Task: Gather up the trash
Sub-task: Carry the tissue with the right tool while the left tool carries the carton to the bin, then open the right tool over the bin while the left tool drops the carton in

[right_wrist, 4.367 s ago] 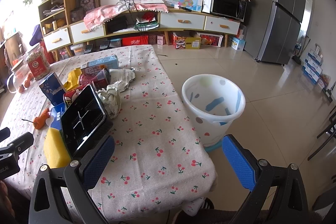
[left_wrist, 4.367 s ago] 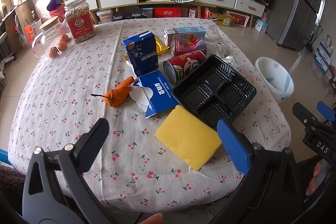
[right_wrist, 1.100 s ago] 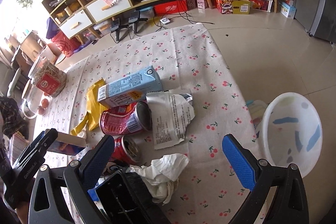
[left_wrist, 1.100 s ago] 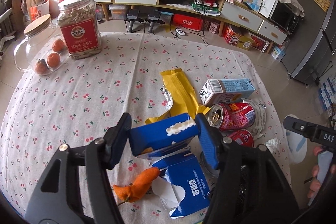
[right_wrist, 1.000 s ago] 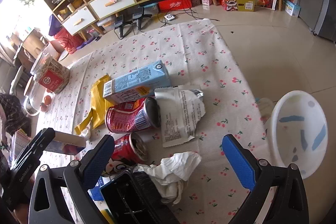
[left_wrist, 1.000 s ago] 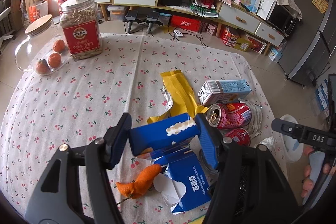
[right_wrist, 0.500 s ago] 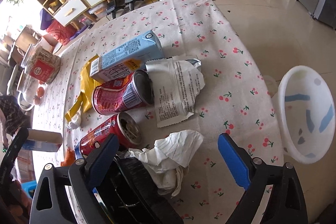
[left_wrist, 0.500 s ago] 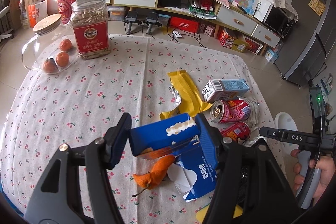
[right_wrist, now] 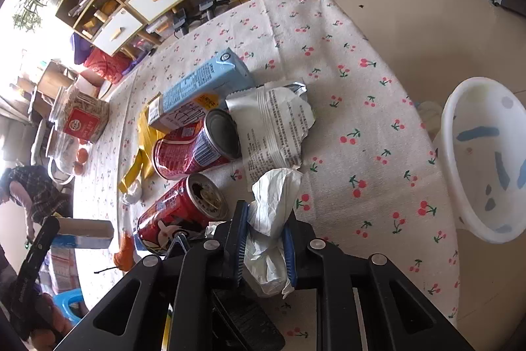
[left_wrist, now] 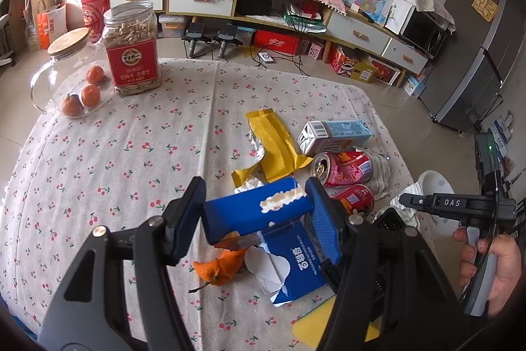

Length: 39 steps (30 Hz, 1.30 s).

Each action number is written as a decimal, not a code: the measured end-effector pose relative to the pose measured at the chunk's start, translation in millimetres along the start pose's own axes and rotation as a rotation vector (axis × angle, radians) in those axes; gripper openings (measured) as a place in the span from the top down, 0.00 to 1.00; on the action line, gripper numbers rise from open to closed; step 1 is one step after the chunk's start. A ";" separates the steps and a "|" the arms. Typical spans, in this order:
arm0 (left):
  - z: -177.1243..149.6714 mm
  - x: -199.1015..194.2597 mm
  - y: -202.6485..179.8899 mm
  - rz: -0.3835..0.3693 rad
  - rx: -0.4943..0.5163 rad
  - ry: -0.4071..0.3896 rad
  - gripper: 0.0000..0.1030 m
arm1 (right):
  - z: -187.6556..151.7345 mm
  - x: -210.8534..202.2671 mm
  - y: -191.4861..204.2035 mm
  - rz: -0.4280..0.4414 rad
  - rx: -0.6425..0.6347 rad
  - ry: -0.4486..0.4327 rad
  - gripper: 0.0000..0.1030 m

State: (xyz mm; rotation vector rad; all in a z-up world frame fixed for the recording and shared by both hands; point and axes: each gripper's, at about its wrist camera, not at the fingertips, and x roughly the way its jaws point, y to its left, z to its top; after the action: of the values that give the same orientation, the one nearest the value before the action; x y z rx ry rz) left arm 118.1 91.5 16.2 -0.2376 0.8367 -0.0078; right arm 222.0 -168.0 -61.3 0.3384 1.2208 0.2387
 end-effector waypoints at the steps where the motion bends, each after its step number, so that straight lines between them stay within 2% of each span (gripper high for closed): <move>1: 0.1 -0.4 -4.9 -0.005 0.007 0.000 0.38 | 1.0 -5.6 -3.8 0.003 0.007 -0.014 0.80; 9: 7.3 3.4 -63.4 -0.070 0.080 -0.007 0.38 | 9.6 -52.9 -54.9 -0.020 0.098 -0.143 0.80; 20: -2.6 36.7 -182.2 -0.195 0.241 0.049 0.38 | -1.2 -114.0 -171.9 -0.099 0.292 -0.263 0.80; 30: -20.2 71.6 -276.6 -0.317 0.357 0.098 0.38 | -20.6 -142.9 -250.2 -0.153 0.409 -0.323 0.80; 39: -25.5 98.4 -329.2 -0.384 0.400 0.104 0.38 | -29.2 -152.0 -280.7 -0.176 0.463 -0.342 0.80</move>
State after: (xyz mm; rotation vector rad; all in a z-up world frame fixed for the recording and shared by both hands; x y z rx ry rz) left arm 193.9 -244.1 -2.8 -0.0175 0.8639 -0.5461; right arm 144.1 -478.5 -43.6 0.6414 0.9495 -0.2528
